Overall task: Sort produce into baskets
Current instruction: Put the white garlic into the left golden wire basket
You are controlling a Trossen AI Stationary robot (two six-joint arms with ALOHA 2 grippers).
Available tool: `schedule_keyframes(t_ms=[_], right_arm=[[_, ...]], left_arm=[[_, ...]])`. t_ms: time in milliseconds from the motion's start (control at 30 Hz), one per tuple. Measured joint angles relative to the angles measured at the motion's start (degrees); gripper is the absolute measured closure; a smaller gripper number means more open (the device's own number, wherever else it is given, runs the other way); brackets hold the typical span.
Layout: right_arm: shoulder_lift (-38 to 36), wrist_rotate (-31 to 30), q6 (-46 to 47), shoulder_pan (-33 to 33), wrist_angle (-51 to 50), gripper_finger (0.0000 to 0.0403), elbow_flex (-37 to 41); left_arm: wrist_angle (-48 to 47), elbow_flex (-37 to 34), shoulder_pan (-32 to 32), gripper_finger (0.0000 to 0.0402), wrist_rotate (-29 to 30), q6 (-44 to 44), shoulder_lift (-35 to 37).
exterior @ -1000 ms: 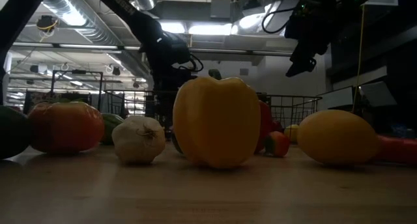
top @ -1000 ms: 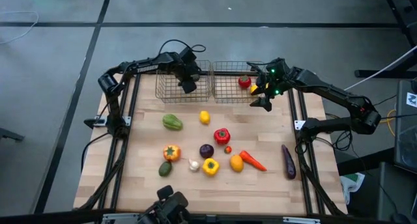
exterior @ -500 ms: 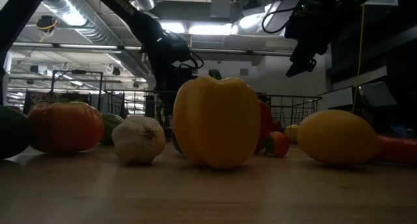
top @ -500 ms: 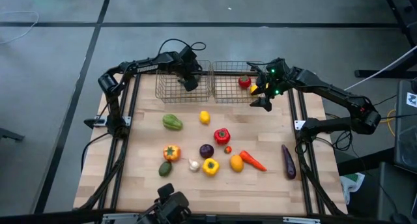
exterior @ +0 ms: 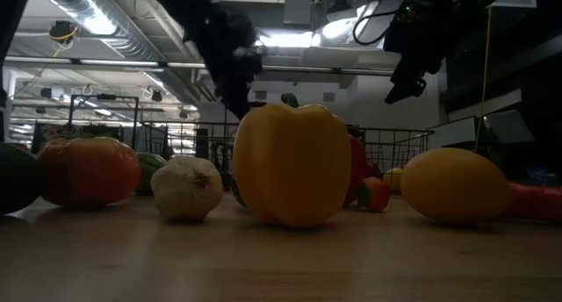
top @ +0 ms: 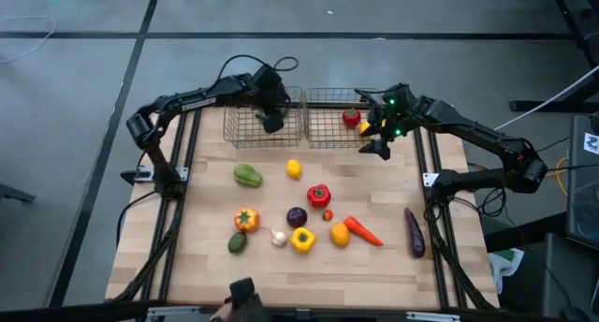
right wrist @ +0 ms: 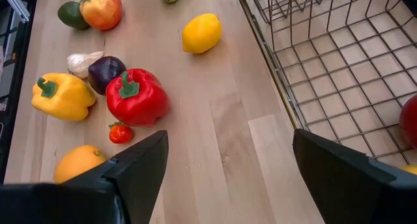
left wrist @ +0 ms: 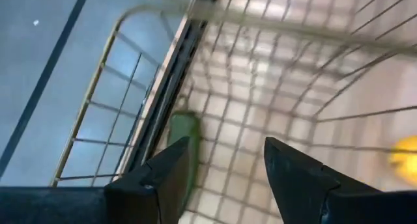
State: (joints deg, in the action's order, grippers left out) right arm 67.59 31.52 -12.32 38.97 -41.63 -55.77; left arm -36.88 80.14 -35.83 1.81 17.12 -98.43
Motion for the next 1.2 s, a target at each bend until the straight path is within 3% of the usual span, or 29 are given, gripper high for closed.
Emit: schedule_keyframes(t_ms=[300, 700, 967, 1200], right_arm=[[0.0, 0.01, 0.0, 0.01, 0.0, 0.0077, 0.0], [-0.01, 0.0, 0.0, 0.01, -0.02, 0.0077, 0.0], [-0.01, -0.01, 0.0, 0.01, -0.13, 0.0077, 0.0], [-0.01, 0.0, 0.01, 0.01, -0.22, 0.0077, 0.0]], left_arm=[[-1.26, 0.02, 10.29, 0.0212, -3.54, -3.74, 5.35], [-17.07, 0.04, 22.8, 0.0217, -3.78, -4.27, 5.27], [-26.56, 0.02, 26.34, 0.0217, -3.29, -6.3, 4.93], [-28.52, 0.0, 27.23, 0.0217, -2.5, -6.29, 4.63]])
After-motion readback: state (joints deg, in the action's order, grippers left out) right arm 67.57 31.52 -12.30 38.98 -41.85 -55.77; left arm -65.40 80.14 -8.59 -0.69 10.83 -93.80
